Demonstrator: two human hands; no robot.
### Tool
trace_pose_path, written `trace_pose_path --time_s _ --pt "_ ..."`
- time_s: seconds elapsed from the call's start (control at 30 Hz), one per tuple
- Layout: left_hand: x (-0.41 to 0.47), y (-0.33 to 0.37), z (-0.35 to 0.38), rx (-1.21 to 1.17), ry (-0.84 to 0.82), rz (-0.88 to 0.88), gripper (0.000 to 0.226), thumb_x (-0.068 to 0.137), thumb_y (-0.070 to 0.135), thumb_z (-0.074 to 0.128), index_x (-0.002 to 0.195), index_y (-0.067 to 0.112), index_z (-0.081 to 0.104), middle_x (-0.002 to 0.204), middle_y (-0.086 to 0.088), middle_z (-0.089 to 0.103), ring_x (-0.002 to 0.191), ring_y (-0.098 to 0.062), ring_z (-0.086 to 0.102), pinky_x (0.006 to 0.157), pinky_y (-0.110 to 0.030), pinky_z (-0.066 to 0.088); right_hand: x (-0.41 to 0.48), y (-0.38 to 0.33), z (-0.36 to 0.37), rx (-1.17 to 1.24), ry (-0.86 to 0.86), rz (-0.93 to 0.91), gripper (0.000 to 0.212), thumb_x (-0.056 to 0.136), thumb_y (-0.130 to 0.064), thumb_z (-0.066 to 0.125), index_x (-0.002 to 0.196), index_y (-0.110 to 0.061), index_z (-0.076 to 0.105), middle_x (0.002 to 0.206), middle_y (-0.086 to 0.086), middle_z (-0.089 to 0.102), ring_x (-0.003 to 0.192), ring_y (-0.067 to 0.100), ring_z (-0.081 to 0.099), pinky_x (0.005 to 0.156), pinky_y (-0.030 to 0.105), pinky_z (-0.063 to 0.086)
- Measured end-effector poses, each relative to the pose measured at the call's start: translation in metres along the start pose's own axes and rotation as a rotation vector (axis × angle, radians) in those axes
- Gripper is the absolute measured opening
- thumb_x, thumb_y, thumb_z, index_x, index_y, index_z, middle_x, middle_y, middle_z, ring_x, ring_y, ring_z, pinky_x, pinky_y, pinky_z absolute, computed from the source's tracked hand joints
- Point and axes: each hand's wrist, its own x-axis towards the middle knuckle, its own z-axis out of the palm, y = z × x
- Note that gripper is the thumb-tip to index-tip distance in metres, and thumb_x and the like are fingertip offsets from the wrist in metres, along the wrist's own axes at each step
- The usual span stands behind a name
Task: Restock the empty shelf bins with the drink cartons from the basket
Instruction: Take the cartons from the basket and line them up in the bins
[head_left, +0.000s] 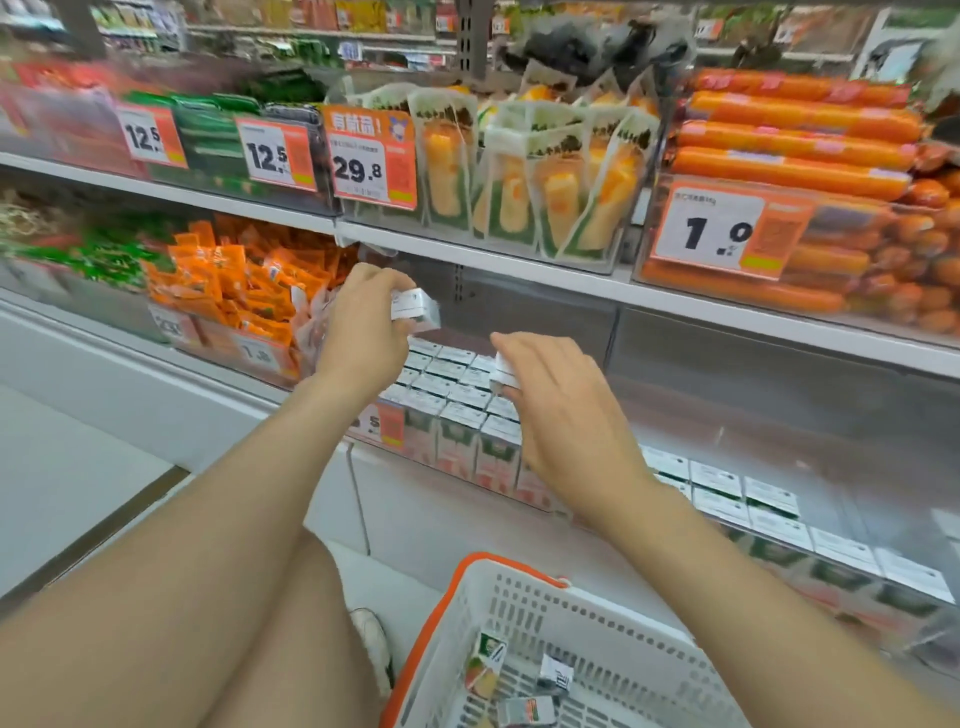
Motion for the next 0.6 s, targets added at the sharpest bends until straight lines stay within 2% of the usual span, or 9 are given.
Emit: trace_pose_path --time_s 0.1,0.17,0.23,0.3,0.4,0.5,0.6 --pt "0.027 -0.024 0.018 0.09 -0.012 0.022 0.049 0.09 -0.009 0.068 0.134 0.014 0.065 0.135 -0.004 0.055 0.117 -0.028 0.059 0.094 -0.028 0.042 0.021 0.004 0.03 -0.085 -0.038 -0.035 0.071 0.079 0.007 0.078 0.144 -0.006 0.053 0.139 0.01 0.059 0.123 0.031 0.055 0.097 0.039 0.047" --pt "0.041 -0.034 0.033 0.176 -0.049 0.057 0.058 0.088 -0.015 0.062 0.136 0.016 0.063 0.135 -0.005 0.054 0.115 -0.034 0.061 0.095 -0.041 0.052 0.031 0.008 0.048 -0.099 -0.033 -0.033 0.074 0.074 0.009 0.08 0.142 -0.005 0.055 0.137 0.01 0.061 0.121 0.032 0.057 0.094 0.04 0.049" --pt "0.051 -0.042 0.046 0.259 -0.122 0.076 0.069 0.081 -0.024 0.056 0.138 0.014 0.062 0.132 -0.009 0.054 0.113 -0.042 0.062 0.091 -0.052 0.054 0.037 0.009 0.063 -0.106 -0.032 -0.015 0.075 0.072 0.01 0.08 0.141 -0.006 0.056 0.137 0.009 0.061 0.118 0.032 0.058 0.089 0.04 0.049" --pt "0.059 -0.049 0.054 0.376 -0.213 0.109 0.071 0.077 -0.025 0.058 0.137 0.011 0.063 0.127 -0.014 0.057 0.113 -0.045 0.062 0.091 -0.052 0.055 0.041 0.008 0.074 -0.106 -0.04 0.015 0.077 0.071 0.012 0.079 0.142 -0.007 0.054 0.138 0.008 0.06 0.116 0.032 0.057 0.086 0.04 0.048" --pt "0.071 -0.059 0.062 0.558 -0.342 0.193 0.061 0.081 -0.017 0.065 0.134 0.012 0.065 0.124 -0.014 0.064 0.117 -0.04 0.059 0.094 -0.051 0.056 0.046 0.009 0.087 -0.035 -0.049 0.07 0.08 0.07 0.016 0.075 0.144 -0.007 0.053 0.137 0.009 0.059 0.114 0.033 0.056 0.089 0.042 0.051" --pt "0.076 -0.056 0.07 0.721 -0.49 0.215 0.052 0.09 -0.005 0.061 0.137 0.016 0.064 0.132 -0.014 0.066 0.126 -0.036 0.053 0.102 -0.045 0.048 0.051 0.013 0.093 0.069 -0.029 0.147 0.068 0.082 0.014 0.068 0.144 -0.009 0.052 0.133 0.008 0.058 0.108 0.031 0.054 0.093 0.04 0.049" --pt "0.071 -0.048 0.076 0.803 -0.566 0.188 0.049 0.093 0.0 0.057 0.14 0.012 0.056 0.137 -0.016 0.062 0.129 -0.036 0.049 0.106 -0.046 0.039 0.057 0.017 0.089 0.166 -0.004 0.268 0.052 0.098 0.002 0.061 0.146 -0.015 0.053 0.128 0.008 0.056 0.103 0.03 0.053 0.088 0.038 0.046"
